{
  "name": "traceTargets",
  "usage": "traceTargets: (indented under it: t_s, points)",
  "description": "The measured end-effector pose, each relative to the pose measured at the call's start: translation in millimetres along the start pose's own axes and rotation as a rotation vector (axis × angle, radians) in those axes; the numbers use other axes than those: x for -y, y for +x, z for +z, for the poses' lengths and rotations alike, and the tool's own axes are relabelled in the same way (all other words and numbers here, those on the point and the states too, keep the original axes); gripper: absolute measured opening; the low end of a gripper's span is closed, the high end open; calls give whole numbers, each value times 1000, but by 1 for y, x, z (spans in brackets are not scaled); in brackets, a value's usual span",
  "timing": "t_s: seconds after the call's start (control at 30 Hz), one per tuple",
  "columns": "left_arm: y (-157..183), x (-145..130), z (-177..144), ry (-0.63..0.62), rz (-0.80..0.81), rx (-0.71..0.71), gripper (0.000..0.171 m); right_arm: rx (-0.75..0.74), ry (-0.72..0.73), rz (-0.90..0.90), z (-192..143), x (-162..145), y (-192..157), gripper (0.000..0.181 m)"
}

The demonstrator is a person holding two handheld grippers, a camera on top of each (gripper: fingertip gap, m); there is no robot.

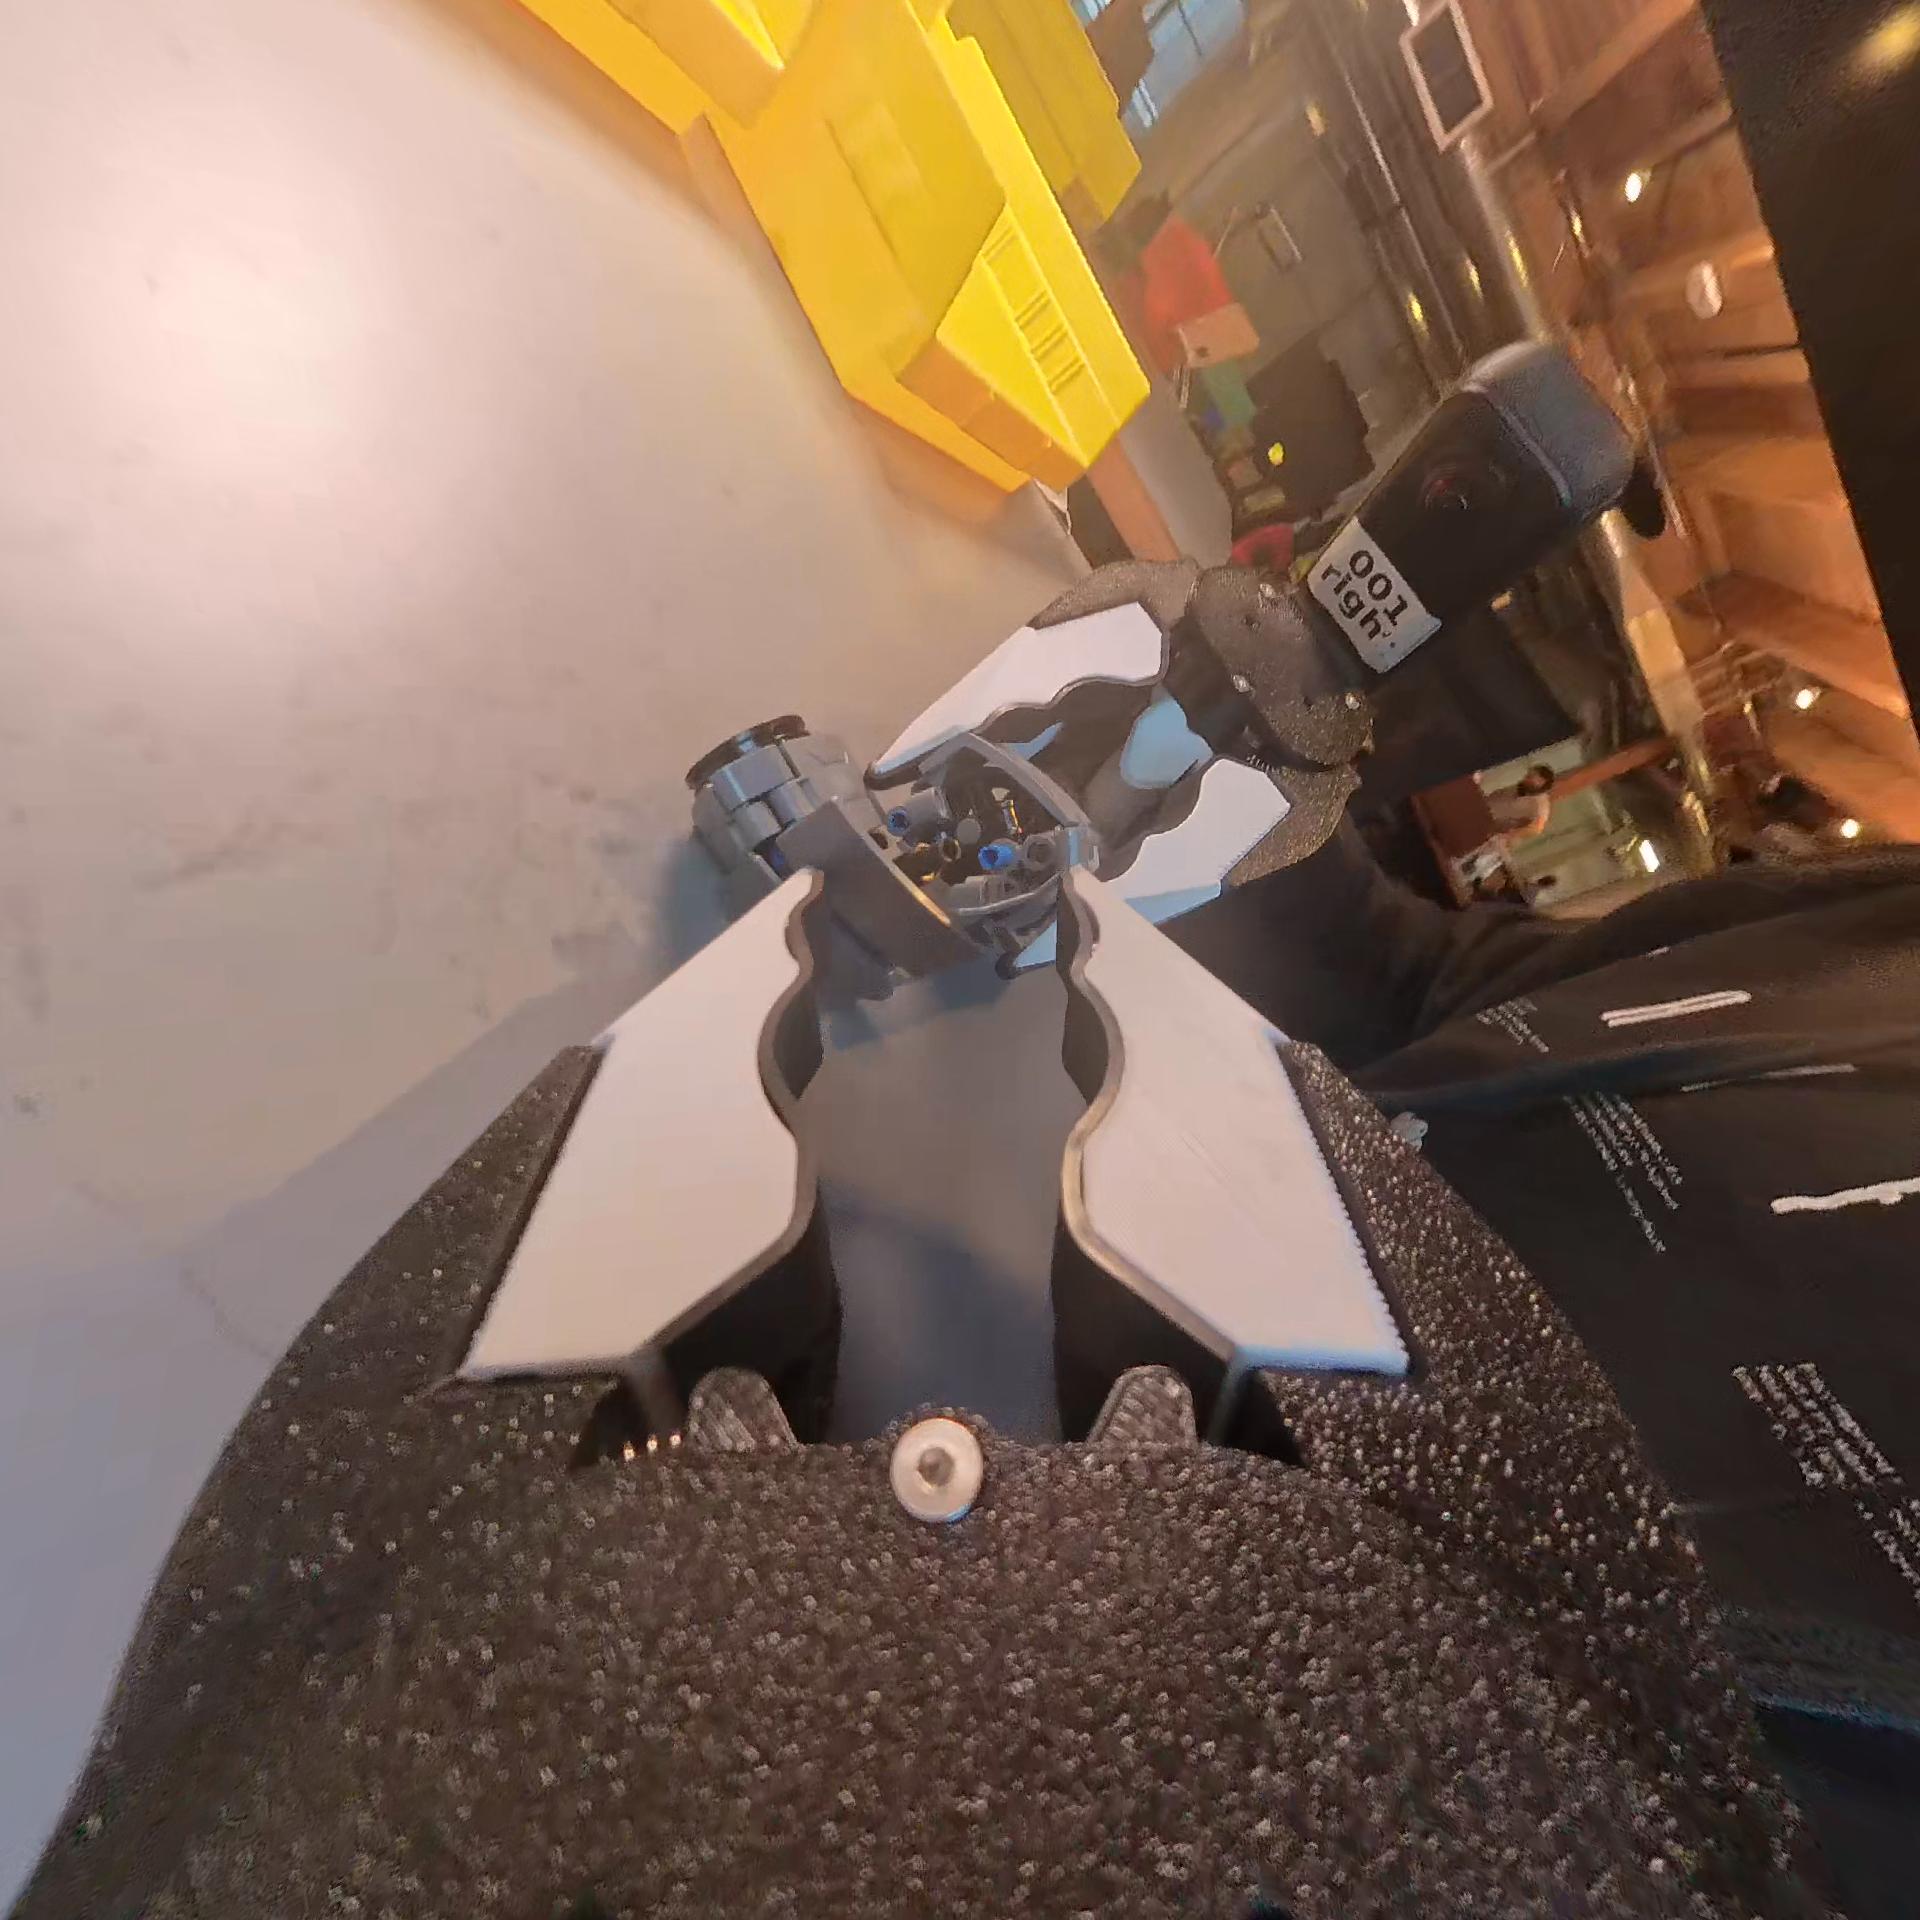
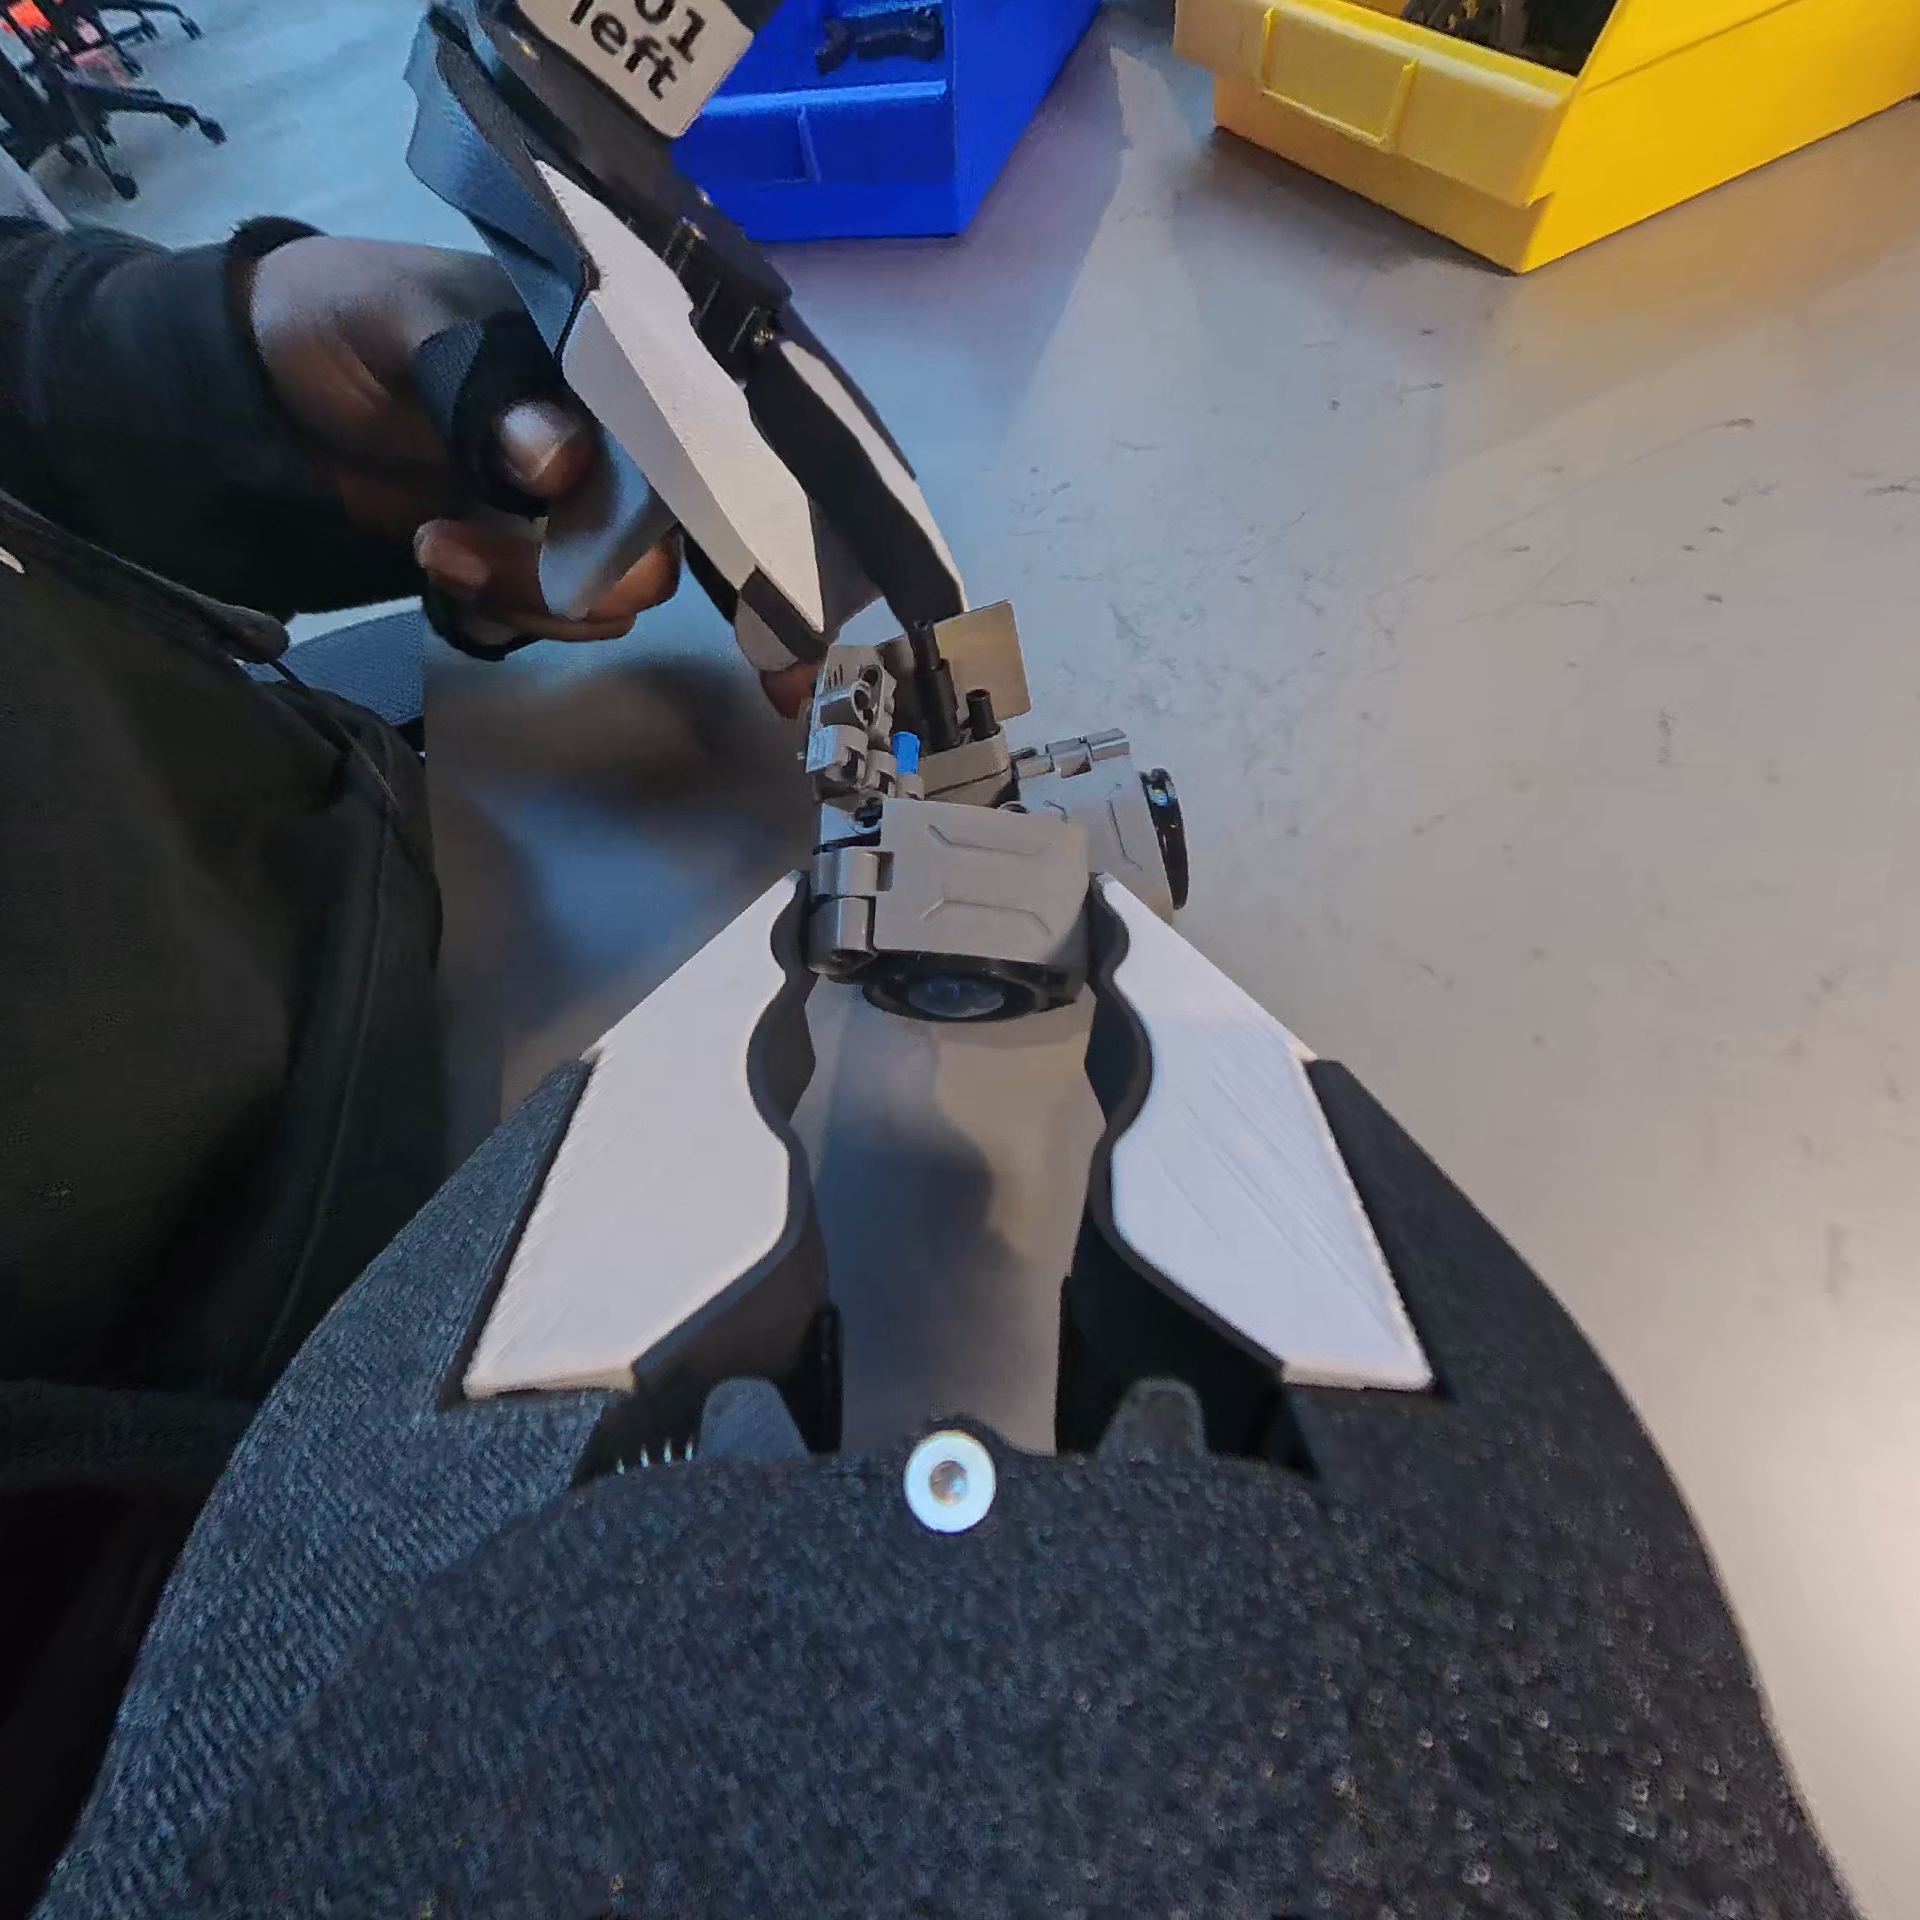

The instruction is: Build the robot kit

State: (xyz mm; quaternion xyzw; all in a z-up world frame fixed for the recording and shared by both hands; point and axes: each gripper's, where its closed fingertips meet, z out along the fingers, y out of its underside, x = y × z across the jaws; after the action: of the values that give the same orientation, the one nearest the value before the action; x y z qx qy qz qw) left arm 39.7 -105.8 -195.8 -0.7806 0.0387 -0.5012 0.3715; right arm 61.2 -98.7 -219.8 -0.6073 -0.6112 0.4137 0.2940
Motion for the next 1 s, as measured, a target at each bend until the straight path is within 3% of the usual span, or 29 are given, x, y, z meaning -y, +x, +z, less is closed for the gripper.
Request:
traceTargets:
  t_s: [0.13, 0.27, 0.6, 0.7, 1.0]
  points:
    - [2, 1, 2, -82, 98, -32, 38, 18, -12, 10, -3, -3, 0, 49]
    - [4, 3, 2, -154, 157, -84, 15, 54, -27, -20, -8, -5, -4, 49]
    - [6, -3, 14, -384, 420, -19, 1, 134, -82, -184, -22, 1, -9, 49]
    - [7, -2, 19, -393, 467, 6, 0, 203, -73, -157, -22, 8, -20, 49]
    - [12, -1, 24, -346, 584, 76, 0, 180, -104, -85, -15, 3, -20, 49]
